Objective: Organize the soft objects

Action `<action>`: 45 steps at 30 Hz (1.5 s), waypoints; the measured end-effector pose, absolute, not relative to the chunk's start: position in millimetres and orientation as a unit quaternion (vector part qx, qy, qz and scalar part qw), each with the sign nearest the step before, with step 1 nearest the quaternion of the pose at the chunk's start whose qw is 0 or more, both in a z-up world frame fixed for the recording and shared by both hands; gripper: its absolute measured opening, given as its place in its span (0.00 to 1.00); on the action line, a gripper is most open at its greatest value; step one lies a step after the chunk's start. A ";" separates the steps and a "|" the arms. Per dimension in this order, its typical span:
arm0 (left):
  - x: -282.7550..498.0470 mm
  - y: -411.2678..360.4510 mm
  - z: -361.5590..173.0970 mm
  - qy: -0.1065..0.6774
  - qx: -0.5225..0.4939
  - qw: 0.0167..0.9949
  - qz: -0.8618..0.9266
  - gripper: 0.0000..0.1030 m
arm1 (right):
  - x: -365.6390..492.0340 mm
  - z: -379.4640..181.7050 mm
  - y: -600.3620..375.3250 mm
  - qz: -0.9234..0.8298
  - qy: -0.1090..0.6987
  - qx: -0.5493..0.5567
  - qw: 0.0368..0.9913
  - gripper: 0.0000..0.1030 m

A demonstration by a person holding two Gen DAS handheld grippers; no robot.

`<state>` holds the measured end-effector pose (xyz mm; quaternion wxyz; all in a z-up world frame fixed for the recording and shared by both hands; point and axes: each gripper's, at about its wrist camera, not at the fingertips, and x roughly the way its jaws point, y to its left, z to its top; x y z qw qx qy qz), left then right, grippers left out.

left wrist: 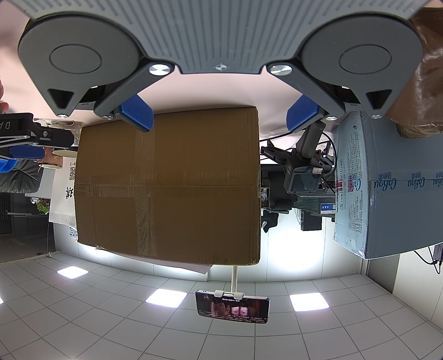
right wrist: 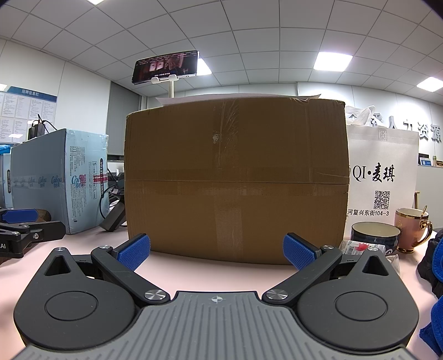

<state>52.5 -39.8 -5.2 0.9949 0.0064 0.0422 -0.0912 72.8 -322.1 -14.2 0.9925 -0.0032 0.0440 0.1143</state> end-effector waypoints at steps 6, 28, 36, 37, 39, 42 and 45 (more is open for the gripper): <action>52.3 -40.1 -5.1 0.042 0.006 0.995 -0.091 1.00 | 71.8 -14.2 -322.4 0.114 0.044 -0.003 0.992 1.00; 51.4 -40.3 -5.2 0.041 0.007 0.995 -0.093 1.00 | 71.0 -13.9 -321.7 0.115 0.045 -0.003 0.992 1.00; 51.5 -39.7 -5.4 0.041 0.006 0.995 -0.094 1.00 | 71.2 -13.9 -321.8 0.115 0.045 -0.003 0.992 1.00; 51.6 -39.8 -5.4 0.041 0.006 0.995 -0.094 1.00 | 71.1 -13.9 -321.9 0.115 0.045 -0.003 0.992 1.00; 51.8 -40.4 -5.3 0.041 0.006 0.995 -0.095 1.00 | 71.2 -13.9 -321.8 0.115 0.045 -0.003 0.992 1.00; 51.6 -41.2 -5.3 0.041 0.009 0.994 -0.097 1.00 | 71.0 -13.9 -321.8 0.115 0.045 -0.003 0.992 1.00; 52.2 -40.5 -5.2 0.042 0.008 0.994 -0.097 1.00 | 70.9 -14.0 -321.9 0.115 0.045 -0.003 0.992 1.00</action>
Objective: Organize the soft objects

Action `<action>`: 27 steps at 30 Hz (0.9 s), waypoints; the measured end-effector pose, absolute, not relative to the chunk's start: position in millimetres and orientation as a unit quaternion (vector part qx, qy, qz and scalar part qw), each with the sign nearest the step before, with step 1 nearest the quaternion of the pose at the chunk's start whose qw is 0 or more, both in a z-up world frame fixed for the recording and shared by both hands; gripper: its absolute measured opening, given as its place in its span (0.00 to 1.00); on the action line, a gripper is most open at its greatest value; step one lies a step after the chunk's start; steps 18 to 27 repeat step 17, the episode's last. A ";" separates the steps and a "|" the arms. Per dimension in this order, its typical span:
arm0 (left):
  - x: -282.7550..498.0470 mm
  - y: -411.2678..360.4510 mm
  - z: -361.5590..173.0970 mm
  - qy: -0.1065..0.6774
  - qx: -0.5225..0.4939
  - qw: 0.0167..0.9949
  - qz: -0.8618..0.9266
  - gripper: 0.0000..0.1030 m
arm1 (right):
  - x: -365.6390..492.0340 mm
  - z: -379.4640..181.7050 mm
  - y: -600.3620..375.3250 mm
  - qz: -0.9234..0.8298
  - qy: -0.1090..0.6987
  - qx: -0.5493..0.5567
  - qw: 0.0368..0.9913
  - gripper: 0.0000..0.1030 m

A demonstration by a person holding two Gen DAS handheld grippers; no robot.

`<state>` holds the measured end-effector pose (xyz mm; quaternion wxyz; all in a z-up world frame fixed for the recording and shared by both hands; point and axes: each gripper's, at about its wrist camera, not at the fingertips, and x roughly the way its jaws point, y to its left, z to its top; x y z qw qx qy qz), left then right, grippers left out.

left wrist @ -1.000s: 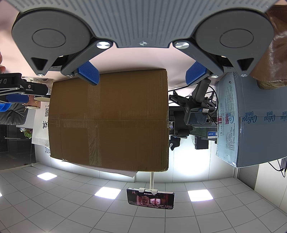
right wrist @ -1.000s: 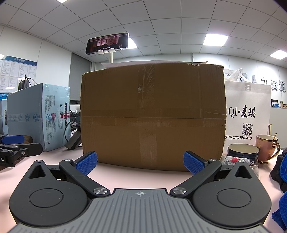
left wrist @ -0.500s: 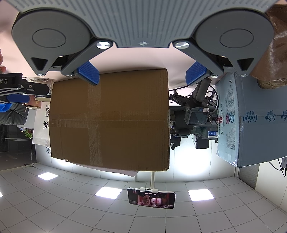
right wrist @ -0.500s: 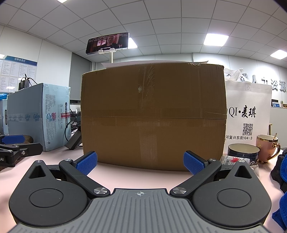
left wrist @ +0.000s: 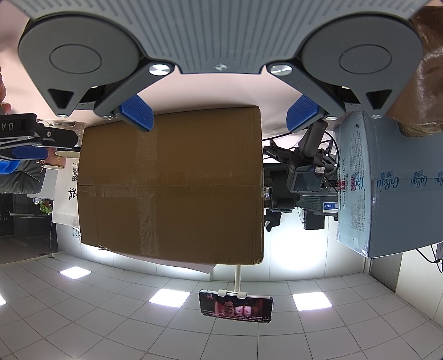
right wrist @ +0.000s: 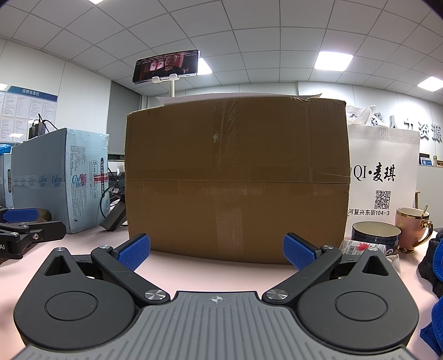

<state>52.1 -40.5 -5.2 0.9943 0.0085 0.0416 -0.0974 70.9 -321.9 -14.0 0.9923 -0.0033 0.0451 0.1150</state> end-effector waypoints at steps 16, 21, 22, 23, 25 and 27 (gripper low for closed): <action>53.7 -39.9 -5.2 0.045 0.006 0.994 -0.097 1.00 | 71.9 -13.9 -321.5 0.115 0.046 -0.004 0.992 1.00; 53.5 -39.9 -5.2 0.045 0.006 0.994 -0.097 1.00 | 71.9 -14.0 -321.4 0.115 0.046 -0.004 0.992 1.00; 53.5 -39.9 -5.2 0.045 0.006 0.994 -0.097 1.00 | 71.9 -14.0 -321.4 0.115 0.046 -0.004 0.992 1.00; 53.5 -39.9 -5.2 0.045 0.006 0.994 -0.097 1.00 | 71.9 -14.0 -321.4 0.115 0.046 -0.004 0.992 1.00; 53.5 -39.9 -5.2 0.045 0.006 0.994 -0.097 1.00 | 71.9 -14.0 -321.4 0.115 0.046 -0.004 0.992 1.00; 53.5 -39.9 -5.2 0.045 0.006 0.994 -0.097 1.00 | 71.9 -14.0 -321.4 0.115 0.046 -0.004 0.992 1.00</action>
